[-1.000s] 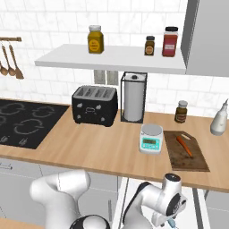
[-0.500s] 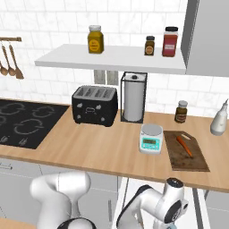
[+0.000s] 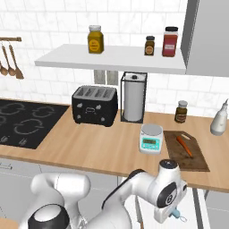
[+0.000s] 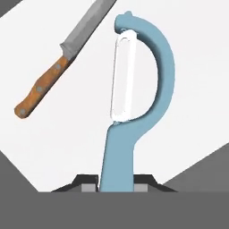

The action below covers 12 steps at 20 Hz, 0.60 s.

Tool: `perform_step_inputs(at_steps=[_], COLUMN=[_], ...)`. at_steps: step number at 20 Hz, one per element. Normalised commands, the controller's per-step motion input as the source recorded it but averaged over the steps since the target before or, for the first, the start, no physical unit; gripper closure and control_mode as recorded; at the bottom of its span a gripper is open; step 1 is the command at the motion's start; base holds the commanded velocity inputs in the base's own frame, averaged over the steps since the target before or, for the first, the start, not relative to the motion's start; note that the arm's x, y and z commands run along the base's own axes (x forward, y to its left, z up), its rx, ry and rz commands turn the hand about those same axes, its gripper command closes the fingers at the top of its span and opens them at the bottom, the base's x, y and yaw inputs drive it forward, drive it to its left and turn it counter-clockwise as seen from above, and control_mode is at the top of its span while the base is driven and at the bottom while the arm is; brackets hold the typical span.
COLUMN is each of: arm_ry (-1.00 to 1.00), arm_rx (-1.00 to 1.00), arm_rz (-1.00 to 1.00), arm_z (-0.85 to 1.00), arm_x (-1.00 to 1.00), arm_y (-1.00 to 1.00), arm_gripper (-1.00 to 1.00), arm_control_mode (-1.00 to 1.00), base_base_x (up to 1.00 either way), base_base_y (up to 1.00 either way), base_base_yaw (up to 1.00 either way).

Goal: Place the appropriate cutting tool for cutting the carrot skin on the cutting board.

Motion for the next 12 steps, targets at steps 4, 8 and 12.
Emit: perform_step_inputs(at_steps=[4,8,12], arm_ry=[-0.02,-0.06,-0.15], arm_rx=[-0.11,-0.03,-0.01], arm_rz=[0.04,0.04,0.04], arm_z=[0.88,0.53,0.3], arm_x=[0.31,0.56,0.48], arm_y=[-0.13,-0.47,-0.47], arm_gripper=[1.0,1.0,1.0], arm_control_mode=[-1.0,-1.0,-1.0], base_base_x=[0.0,0.0,0.0], base_base_y=[0.0,0.0,0.0], base_base_yaw=[0.0,0.0,0.0])
